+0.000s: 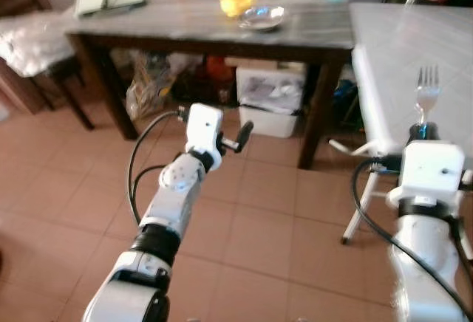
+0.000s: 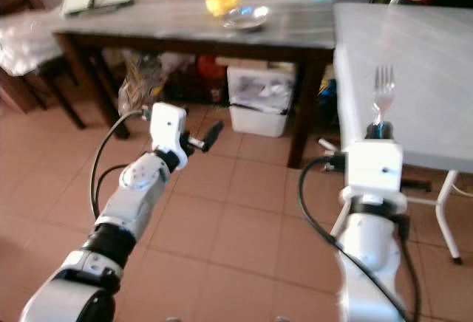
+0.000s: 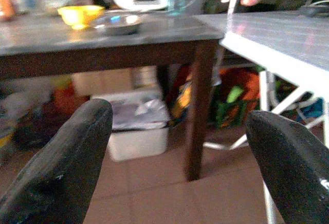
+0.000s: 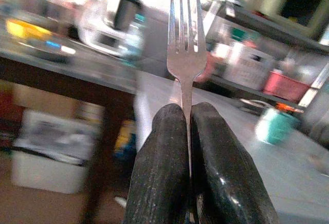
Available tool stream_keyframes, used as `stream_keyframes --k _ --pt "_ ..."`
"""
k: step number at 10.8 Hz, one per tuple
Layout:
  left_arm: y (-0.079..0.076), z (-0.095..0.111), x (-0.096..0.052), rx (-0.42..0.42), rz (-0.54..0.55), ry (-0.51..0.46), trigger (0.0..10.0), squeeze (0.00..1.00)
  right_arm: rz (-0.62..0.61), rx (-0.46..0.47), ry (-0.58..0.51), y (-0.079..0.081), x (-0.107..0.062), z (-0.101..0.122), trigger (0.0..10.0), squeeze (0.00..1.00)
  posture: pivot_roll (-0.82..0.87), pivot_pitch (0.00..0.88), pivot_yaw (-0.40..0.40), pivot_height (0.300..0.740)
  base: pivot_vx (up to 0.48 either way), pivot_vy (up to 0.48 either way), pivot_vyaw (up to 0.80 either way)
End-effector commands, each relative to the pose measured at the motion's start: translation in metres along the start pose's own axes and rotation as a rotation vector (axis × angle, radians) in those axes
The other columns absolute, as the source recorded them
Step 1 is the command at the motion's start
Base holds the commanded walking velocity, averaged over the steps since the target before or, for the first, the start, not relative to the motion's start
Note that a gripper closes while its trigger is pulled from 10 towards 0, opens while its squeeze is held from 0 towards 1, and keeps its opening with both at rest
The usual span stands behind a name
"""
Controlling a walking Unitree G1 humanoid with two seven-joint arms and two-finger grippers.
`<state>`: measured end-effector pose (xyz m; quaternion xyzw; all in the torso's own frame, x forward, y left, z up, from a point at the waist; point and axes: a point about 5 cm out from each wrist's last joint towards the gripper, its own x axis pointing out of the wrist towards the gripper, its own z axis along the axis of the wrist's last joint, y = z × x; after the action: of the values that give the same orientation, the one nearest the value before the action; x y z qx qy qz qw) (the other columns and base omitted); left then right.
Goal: Setting the table
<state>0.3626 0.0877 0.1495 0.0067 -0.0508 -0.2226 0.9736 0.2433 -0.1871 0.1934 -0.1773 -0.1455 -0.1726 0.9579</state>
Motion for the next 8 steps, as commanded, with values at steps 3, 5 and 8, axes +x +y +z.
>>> stream_keyframes --k 3,5,8 --pt "-0.0017 0.003 -0.0034 -0.018 -0.041 -0.04 10.0 0.0 -0.011 -0.008 -0.023 -0.0027 0.0005 0.0044 10.0 0.0 0.01 0.112 0.051 0.74 0.0 0.0 0.0" --pt "-0.0009 0.0031 -0.0043 -0.028 -0.043 -0.039 10.0 0.0 -0.007 -0.013 -0.028 -0.0019 0.0015 0.0046 10.0 0.0 0.01 0.111 0.046 0.74 0.182 0.0 0.0" --pt "-0.0025 0.0021 -0.0047 -0.028 -0.062 -0.033 10.0 0.0 -0.006 -0.014 -0.03 -0.001 0.0013 0.0047 10.0 0.0 0.02 0.107 0.046 0.74 0.365 0.0 0.0"
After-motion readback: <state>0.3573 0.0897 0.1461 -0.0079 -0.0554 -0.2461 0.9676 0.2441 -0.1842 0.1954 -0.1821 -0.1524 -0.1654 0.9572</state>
